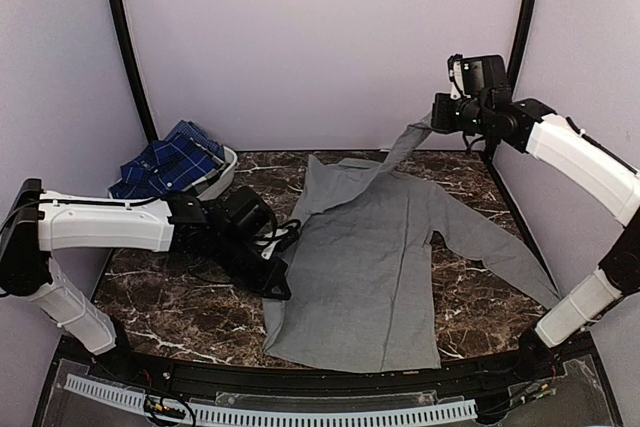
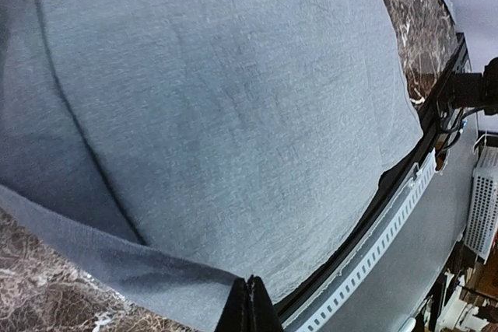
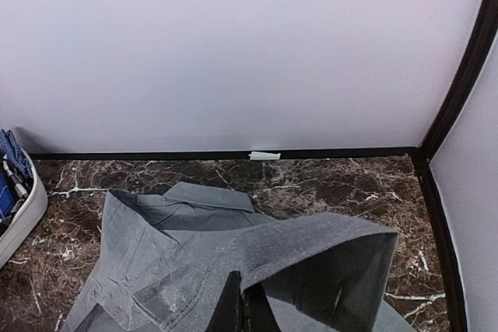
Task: Fold and stack the long sleeve shirts
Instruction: Fold the flattened shirt at the center of the board, then fold the sleeve at the center of the board, then move the 1/3-folded shirt to the center of the board, then adjust the sleeve at the corner of the board.
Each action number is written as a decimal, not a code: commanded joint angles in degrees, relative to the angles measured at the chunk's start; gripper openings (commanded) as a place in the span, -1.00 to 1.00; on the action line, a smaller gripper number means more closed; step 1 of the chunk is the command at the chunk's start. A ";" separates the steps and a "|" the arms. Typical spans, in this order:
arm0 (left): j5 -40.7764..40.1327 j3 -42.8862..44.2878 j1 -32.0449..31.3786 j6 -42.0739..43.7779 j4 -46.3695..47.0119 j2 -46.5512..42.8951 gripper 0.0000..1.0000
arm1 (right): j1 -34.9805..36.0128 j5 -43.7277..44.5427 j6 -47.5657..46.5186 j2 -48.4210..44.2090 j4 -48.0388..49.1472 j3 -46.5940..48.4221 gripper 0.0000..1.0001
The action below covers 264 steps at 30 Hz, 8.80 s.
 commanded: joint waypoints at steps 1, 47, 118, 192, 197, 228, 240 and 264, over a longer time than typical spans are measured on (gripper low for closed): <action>3.91 2.70 -2.02 5.14 -1.02 4.38 -1.00 | -1.62 2.14 -0.71 -4.31 1.36 -4.90 -1.00; 14.89 2.65 -5.07 15.09 -2.00 9.87 -1.00 | -2.76 4.13 -1.93 -13.67 -3.78 -8.59 -1.00; 0.52 -1.16 14.46 -2.15 6.05 9.44 -0.34 | 35.74 -29.89 -0.90 12.53 4.69 -19.34 -0.34; -14.37 -5.00 13.48 -5.81 -5.74 0.27 -0.48 | 9.58 -24.57 2.82 40.14 0.30 21.45 -0.17; -17.06 1.06 13.48 -3.75 -6.80 0.48 -0.37 | 6.50 -20.79 4.21 27.74 3.78 5.13 -0.15; -3.24 13.53 12.52 -2.03 11.53 16.36 -0.35 | -32.08 -13.51 12.57 -0.81 8.77 -47.76 0.57; -4.39 11.17 12.63 -2.31 11.63 14.33 -0.35 | -25.42 -14.75 14.06 9.06 12.61 -46.02 -0.23; -4.69 9.88 12.69 -2.60 12.08 12.31 -0.36 | -32.93 -4.82 8.07 1.63 -0.12 -37.10 0.55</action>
